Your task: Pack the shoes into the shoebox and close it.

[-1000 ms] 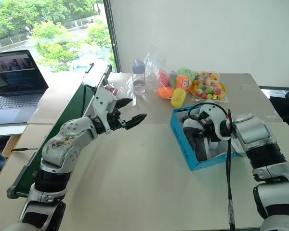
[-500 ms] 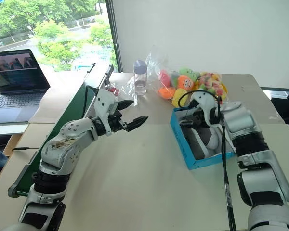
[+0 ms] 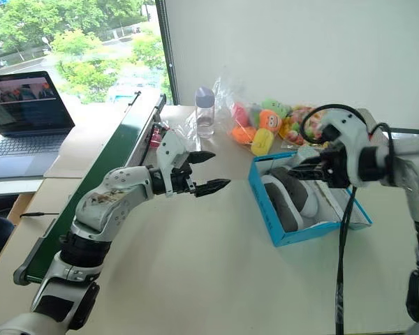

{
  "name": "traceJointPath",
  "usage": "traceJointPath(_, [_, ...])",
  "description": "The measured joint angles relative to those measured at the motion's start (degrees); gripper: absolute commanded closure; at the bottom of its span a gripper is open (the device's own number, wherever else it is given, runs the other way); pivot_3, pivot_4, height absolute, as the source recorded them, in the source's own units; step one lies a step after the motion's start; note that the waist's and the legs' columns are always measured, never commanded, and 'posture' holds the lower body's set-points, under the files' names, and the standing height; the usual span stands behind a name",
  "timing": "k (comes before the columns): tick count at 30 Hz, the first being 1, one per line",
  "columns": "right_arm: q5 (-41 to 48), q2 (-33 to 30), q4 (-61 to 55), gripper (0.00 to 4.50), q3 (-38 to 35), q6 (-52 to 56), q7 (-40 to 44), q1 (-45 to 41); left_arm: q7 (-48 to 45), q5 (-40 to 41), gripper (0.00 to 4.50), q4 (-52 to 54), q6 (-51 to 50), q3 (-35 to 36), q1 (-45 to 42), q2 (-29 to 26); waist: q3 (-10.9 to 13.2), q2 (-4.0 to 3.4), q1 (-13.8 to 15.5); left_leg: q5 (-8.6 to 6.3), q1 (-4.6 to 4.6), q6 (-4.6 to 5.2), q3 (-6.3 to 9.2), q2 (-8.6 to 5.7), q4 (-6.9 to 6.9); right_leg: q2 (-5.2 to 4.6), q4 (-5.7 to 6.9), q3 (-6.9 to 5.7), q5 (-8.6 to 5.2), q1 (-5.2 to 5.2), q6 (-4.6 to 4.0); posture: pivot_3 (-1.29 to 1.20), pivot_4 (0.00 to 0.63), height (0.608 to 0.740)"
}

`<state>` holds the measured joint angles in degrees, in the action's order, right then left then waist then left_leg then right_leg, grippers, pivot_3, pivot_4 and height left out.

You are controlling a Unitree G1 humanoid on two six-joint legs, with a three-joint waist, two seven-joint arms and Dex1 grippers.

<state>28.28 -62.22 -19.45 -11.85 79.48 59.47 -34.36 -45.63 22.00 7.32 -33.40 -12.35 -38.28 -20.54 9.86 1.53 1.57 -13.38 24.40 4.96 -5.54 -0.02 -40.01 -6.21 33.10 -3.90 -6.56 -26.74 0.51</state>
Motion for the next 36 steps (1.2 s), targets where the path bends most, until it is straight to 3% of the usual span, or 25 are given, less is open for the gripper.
traceJointPath(1, [0.67,-0.41,-1.24,4.46,-1.79,1.20,0.06,1.33,-0.68,0.03,0.00,-0.47,0.16,-0.23,-0.33,0.07,0.00,0.00,0.02,0.00,-0.01,0.01,-0.03,0.01,0.01,0.00,0.00,0.01,0.00,-0.01,0.00,0.00,0.150,0.740])
traceJointPath(4, [4.85,-1.18,-6.96,4.46,-10.95,7.48,0.50,8.79,-4.21,0.09,0.00,-2.01,0.60,-1.69,-1.62,-0.05,0.00,0.00,-0.01,-0.01,-0.01,0.01,-0.06,0.02,0.00,0.00,0.00,0.05,0.00,-0.02,0.00,0.00,0.150,0.740])
traceJointPath(6, [7.66,0.09,-11.74,4.46,-21.18,11.28,1.48,19.35,-7.19,0.03,0.00,-2.79,0.96,-3.06,-3.00,-0.71,-0.02,0.05,0.71,-0.01,-0.09,0.00,0.10,0.03,-0.02,0.05,-0.01,-0.08,-0.04,0.17,0.06,0.00,0.150,0.740])
traceJointPath(8, [11.09,5.52,-15.49,4.46,-32.12,12.20,1.54,29.81,-8.40,-1.74,0.00,-5.20,1.09,-4.04,-5.25,-1.40,-0.07,0.08,1.09,-0.02,-0.13,0.02,0.16,0.01,-0.06,0.05,-0.04,-0.08,-0.03,0.31,0.09,0.00,0.150,0.740])
traceJointPath(13, [14.60,20.74,-21.20,4.46,-41.46,12.30,-3.16,40.92,-8.87,-5.20,0.00,-7.31,1.77,-5.49,-6.94,-2.22,-0.14,-0.05,0.53,-0.31,-0.27,-0.38,0.15,0.01,-0.10,0.00,-0.07,0.07,-0.20,0.42,-0.14,0.00,0.150,0.740])
traceJointPath(18, [10.00,30.11,-16.68,4.46,-39.75,4.44,-11.25,44.99,-8.77,-6.25,0.00,-6.78,1.86,-6.27,-6.94,-2.05,-0.17,-0.11,0.47,-0.35,-0.28,-0.44,0.15,0.00,-0.05,0.02,-0.06,0.07,-0.24,0.39,-0.19,0.00,0.150,0.740])
traceJointPath(28, [-0.16,32.47,7.76,4.46,-27.89,-20.09,-19.10,42.87,-5.51,-6.83,0.00,-1.57,-1.80,-4.96,-5.59,-4.86,-0.25,-0.27,-0.34,-0.34,-0.30,-0.42,0.14,-0.04,-0.01,0.04,-0.04,0.12,-0.28,0.38,-0.17,0.00,0.150,0.740])
traceJointPath(36, [-4.11,33.14,20.89,4.46,-23.25,-34.76,-22.82,36.87,-3.91,-7.41,0.00,1.87,-4.48,-4.37,-4.52,-6.89,-0.25,-0.31,-1.04,-0.09,-0.33,0.02,0.12,-0.03,0.00,0.04,-0.03,0.18,-0.28,0.38,-0.17,0.00,0.150,0.740])
